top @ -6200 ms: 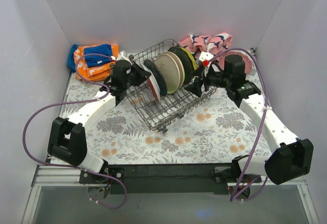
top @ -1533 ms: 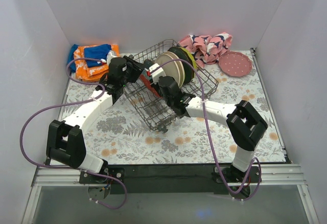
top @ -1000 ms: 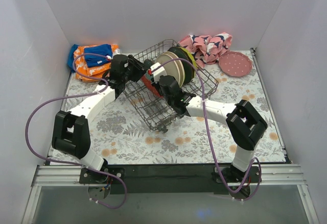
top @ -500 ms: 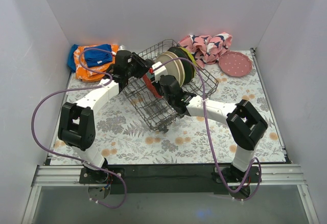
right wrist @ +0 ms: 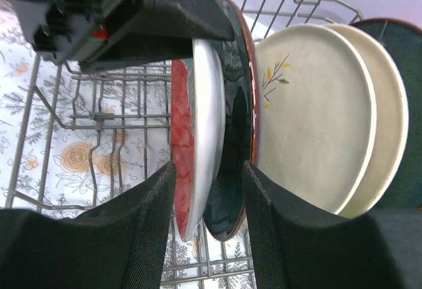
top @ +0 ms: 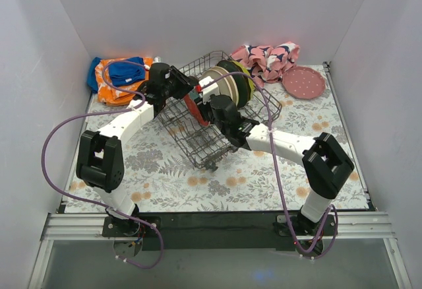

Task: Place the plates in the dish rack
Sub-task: Insert the plate into the dish rack

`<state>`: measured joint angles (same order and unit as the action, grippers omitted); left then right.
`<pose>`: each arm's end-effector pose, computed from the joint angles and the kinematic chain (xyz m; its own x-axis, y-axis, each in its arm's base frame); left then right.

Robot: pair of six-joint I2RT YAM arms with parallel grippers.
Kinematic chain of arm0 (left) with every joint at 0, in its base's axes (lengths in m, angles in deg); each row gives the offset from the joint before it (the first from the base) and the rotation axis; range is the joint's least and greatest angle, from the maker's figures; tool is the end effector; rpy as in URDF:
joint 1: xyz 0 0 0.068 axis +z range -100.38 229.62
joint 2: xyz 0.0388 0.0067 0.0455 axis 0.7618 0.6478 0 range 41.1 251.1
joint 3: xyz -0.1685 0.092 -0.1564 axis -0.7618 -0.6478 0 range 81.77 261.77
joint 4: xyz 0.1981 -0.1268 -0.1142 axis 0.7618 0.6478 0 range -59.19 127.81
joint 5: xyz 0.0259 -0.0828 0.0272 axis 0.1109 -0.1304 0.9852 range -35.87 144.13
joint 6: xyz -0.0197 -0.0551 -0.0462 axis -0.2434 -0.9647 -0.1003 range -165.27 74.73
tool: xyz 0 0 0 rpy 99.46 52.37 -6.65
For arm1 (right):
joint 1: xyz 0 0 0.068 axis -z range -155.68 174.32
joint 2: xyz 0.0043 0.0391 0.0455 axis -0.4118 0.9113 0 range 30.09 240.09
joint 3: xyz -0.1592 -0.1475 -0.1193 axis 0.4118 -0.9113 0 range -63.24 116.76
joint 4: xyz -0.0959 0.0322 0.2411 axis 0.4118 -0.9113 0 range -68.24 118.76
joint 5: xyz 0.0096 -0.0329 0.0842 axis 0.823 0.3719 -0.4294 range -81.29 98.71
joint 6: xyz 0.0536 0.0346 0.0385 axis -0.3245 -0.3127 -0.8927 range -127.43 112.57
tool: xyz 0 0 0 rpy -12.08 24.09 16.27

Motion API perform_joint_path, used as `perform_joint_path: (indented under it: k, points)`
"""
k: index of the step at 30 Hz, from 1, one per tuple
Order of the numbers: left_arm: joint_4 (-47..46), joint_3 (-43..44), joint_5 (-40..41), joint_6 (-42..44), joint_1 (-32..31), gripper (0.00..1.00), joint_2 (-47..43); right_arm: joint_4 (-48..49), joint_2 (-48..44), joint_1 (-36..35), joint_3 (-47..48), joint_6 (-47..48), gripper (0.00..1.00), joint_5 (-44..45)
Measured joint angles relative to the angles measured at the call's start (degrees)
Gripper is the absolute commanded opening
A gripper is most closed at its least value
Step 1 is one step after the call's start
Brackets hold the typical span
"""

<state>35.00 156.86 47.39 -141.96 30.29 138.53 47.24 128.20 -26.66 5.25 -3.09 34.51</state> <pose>0.3958 -0.1466 0.2509 -0.3758 -0.9134 0.1564 -0.4683 0.0416 -0.8826 0.2882 0.3122 0.2550 -0.0888 -0.2177 -0.9720 -0.4385 0.8847 -0.1581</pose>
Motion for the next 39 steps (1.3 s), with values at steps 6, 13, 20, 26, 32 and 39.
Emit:
perform_joint_path:
  k: [6,13,20,26,32,39]
  points:
    - [0.00,-0.76,-0.07,0.00,-0.15,0.35,-0.94,-0.31,-1.66,1.53,-0.04,0.39,0.53,-0.44]
    - [-0.42,-1.66,-0.15,0.09,-0.61,0.39,-3.96,-0.68,-1.66,1.86,-0.04,0.33,0.52,-1.77]
    - [-0.76,-2.43,-0.15,0.33,-0.68,0.40,-4.55,-1.86,-1.66,1.88,-0.04,0.35,0.59,-2.67]
    - [-0.74,-2.75,-0.15,0.46,-0.66,0.40,-4.55,-3.58,-2.03,2.21,-0.04,0.70,0.66,-3.63]
    - [-0.74,-2.78,-0.15,0.52,-0.66,0.40,-4.55,-5.57,-3.93,2.27,-0.02,1.01,0.70,-5.66]
    - [-0.74,-4.33,-0.20,1.14,-0.68,0.40,-4.76,-9.05,-6.23,2.27,0.50,2.93,0.73,-10.69]
